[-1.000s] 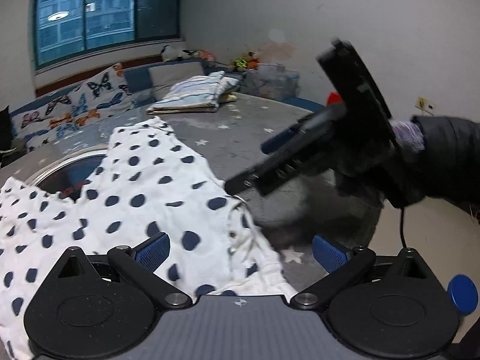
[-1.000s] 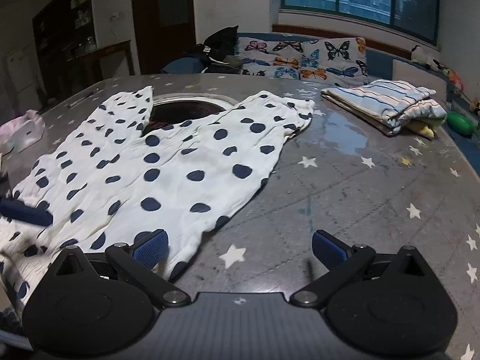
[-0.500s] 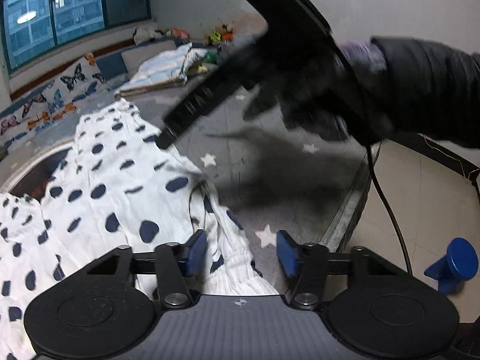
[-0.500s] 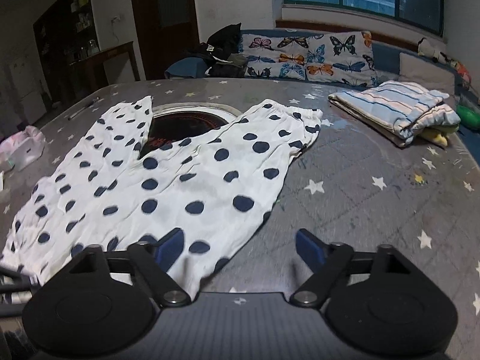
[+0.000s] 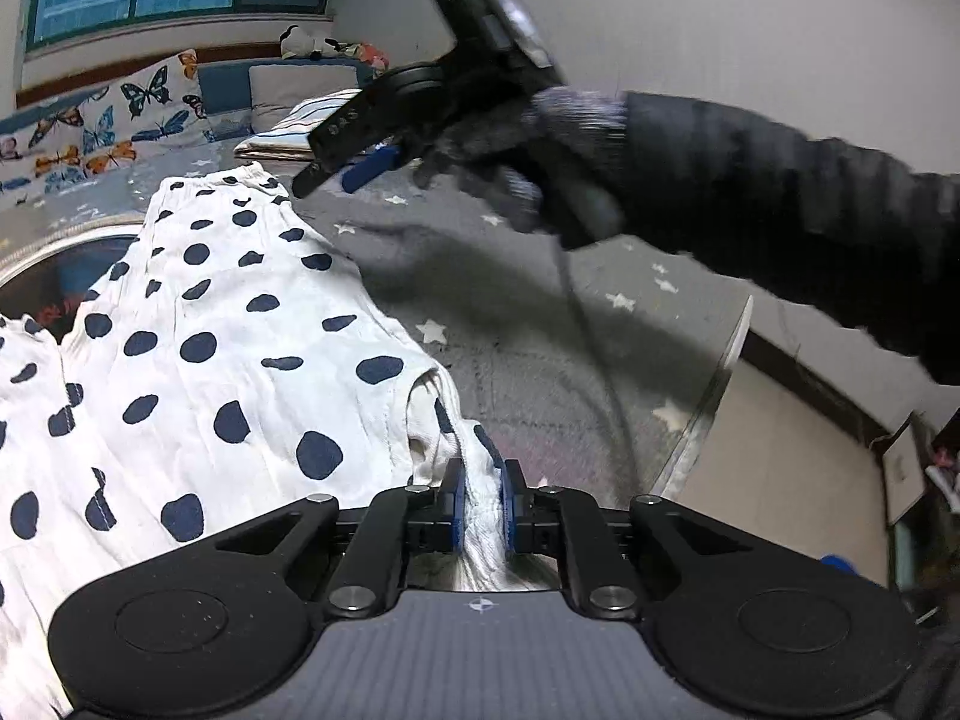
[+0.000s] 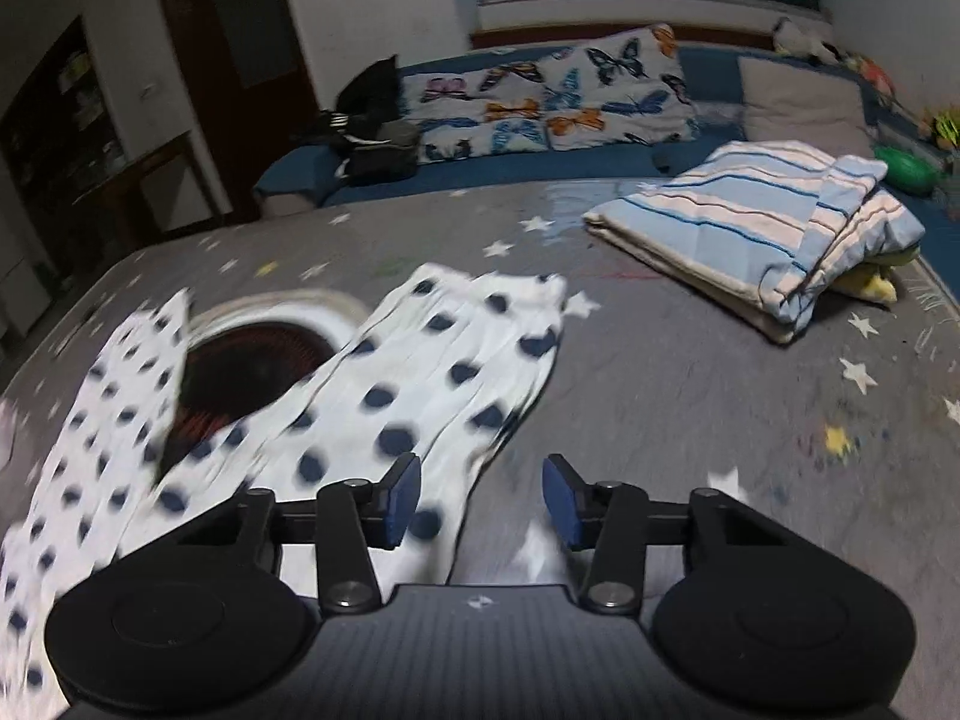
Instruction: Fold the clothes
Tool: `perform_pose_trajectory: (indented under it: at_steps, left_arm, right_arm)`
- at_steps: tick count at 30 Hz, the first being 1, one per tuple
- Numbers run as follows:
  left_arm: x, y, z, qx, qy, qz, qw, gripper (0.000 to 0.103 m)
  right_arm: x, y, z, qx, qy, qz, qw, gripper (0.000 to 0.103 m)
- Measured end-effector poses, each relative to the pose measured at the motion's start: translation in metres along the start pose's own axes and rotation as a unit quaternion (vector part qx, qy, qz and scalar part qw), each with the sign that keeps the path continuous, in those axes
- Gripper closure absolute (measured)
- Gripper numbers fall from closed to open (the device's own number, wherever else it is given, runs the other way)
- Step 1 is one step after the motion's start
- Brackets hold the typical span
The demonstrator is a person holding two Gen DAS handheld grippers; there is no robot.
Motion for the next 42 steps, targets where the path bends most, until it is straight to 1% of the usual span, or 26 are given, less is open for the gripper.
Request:
perform_pose_trajectory:
  at_steps: [6,11,12,13,14,17,18,19,20,21,22,28,33,38,42]
  left_arm:
    - [-0.002,-0.002,-0.009,0.018,-0.017,0.003,0.9997,0.09]
    - [-0.002,-0.002,-0.013,0.025,-0.032,0.003,0.9992,0.09]
    - [-0.002,-0.002,-0.014,0.026,-0.035,0.004,0.999,0.09]
    - [-0.002,-0.002,-0.014,0.027,-0.037,0.004,0.9989,0.09]
    - [-0.002,-0.002,-0.015,0.028,-0.039,0.003,0.9988,0.09]
    - [-0.001,-0.003,-0.015,0.03,-0.042,0.004,0.9987,0.09]
    - [-0.002,-0.002,-0.015,0.031,-0.043,0.004,0.9986,0.09]
    - [-0.002,-0.001,-0.016,0.03,-0.044,0.004,0.9986,0.09]
    - [-0.001,-0.002,-0.016,0.029,-0.046,0.006,0.9985,0.09]
    - [-0.001,-0.002,-0.015,0.028,-0.048,0.008,0.9984,0.09]
    - [0.0,-0.003,-0.015,0.027,-0.049,0.009,0.9984,0.091]
    - [0.003,-0.015,-0.012,0.021,-0.051,0.03,0.998,0.092]
    - [0.009,-0.028,-0.012,0.012,-0.055,0.05,0.9972,0.093]
    - [0.02,-0.049,-0.015,0.002,-0.075,0.078,0.9941,0.093]
    - [0.037,-0.071,-0.022,-0.008,-0.108,0.106,0.9884,0.094]
  right_arm:
    - [-0.043,0.044,0.013,0.015,0.014,-0.006,1.0,0.06]
    - [-0.067,0.073,0.02,0.016,0.025,-0.01,0.999,0.064]
    - [-0.071,0.079,0.021,0.017,0.025,-0.014,0.999,0.069]
    - [-0.074,0.085,0.021,0.019,0.024,-0.017,0.999,0.072]
    - [-0.076,0.089,0.022,0.021,0.021,-0.018,0.999,0.072]
    - [-0.081,0.095,0.022,0.023,0.019,-0.017,0.999,0.079]
    - [-0.083,0.096,0.023,0.024,0.021,-0.017,0.999,0.089]
    - [-0.084,0.096,0.023,0.024,0.023,-0.017,0.999,0.095]
    - [-0.084,0.096,0.024,0.022,0.027,-0.016,0.999,0.096]
    - [-0.085,0.096,0.025,0.021,0.03,-0.015,0.999,0.1]
    - [-0.085,0.095,0.026,0.02,0.032,-0.014,0.999,0.1]
    - [-0.09,0.075,0.022,0.02,0.051,0.005,0.998,0.101]
    - [-0.103,0.054,0.008,0.025,0.05,0.019,0.998,0.101]
    - [-0.118,0.032,-0.017,0.026,0.037,0.037,0.998,0.101]
    - [-0.134,0.018,-0.047,0.023,0.02,0.05,0.998,0.102]
Point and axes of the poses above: each gripper's, at about its wrist camera, not at the fingertips, and y roughly the way its jaws point, z to its right, x to its underside, the point moved 2 cm from there along y, roughly the way its jaws point, and after that the axes turned 8 degrees about -z, right-handed, at the moved point
